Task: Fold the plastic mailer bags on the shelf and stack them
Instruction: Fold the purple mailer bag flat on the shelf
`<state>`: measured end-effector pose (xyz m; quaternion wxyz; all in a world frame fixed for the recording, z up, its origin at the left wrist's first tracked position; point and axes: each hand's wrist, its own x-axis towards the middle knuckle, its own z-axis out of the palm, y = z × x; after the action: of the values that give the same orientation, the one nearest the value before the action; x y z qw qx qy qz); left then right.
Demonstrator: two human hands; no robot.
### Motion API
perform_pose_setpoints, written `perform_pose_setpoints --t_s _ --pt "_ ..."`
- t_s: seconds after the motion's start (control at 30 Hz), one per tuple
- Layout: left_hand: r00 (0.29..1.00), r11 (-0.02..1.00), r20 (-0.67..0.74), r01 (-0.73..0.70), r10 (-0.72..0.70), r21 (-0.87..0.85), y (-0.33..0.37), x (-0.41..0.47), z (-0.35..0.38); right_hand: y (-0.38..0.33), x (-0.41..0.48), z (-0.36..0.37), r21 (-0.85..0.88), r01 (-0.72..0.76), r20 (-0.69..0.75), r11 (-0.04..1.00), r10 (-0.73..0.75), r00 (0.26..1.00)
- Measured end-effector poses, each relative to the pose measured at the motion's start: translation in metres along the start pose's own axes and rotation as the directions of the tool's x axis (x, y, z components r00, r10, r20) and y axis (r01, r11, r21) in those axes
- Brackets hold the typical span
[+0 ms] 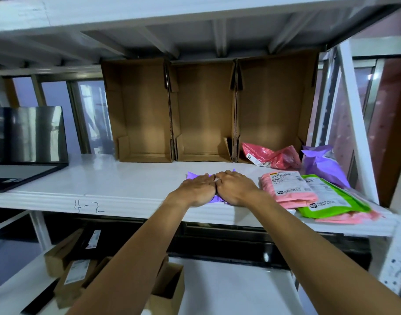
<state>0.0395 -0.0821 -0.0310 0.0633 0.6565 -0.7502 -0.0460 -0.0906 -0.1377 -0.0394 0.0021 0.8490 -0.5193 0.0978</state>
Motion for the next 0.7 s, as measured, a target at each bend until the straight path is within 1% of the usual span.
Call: perform_pose_setpoints --t_s 0.13,0.23,0.37,0.43,0.53,0.6,0.7 --pt "1.000 1.000 -0.002 -0.009 0.009 -0.023 0.001 -0.002 -0.003 0.000 -0.001 -0.004 -0.020 0.027 0.012 0.999 -0.027 1.000" --pt "1.000 1.000 0.003 -0.016 0.016 -0.003 0.001 -0.003 -0.003 -0.003 -0.009 -0.007 0.007 0.006 0.037 1.000 -0.007 0.999" --pt "1.000 1.000 0.007 -0.013 0.013 0.014 0.000 0.001 -0.002 -0.003 -0.011 -0.009 0.119 -0.033 0.040 0.992 0.029 0.999" --pt "1.000 1.000 0.005 -0.014 0.013 0.023 0.000 0.001 -0.002 -0.003 -0.012 -0.013 0.087 -0.004 0.046 0.996 0.000 0.999" --pt "1.000 1.000 0.020 -0.013 0.012 0.027 -0.003 0.005 -0.001 -0.003 -0.014 -0.019 0.126 0.008 0.060 0.992 -0.015 0.998" --pt "0.999 1.000 0.049 0.018 -0.018 -0.005 -0.009 0.010 -0.001 -0.003 -0.013 -0.025 0.123 0.014 0.097 0.992 -0.026 0.995" --pt "0.990 0.991 0.070 0.124 -0.121 -0.045 -0.017 0.010 -0.004 -0.005 -0.012 -0.036 0.076 0.026 0.165 0.997 -0.038 0.985"
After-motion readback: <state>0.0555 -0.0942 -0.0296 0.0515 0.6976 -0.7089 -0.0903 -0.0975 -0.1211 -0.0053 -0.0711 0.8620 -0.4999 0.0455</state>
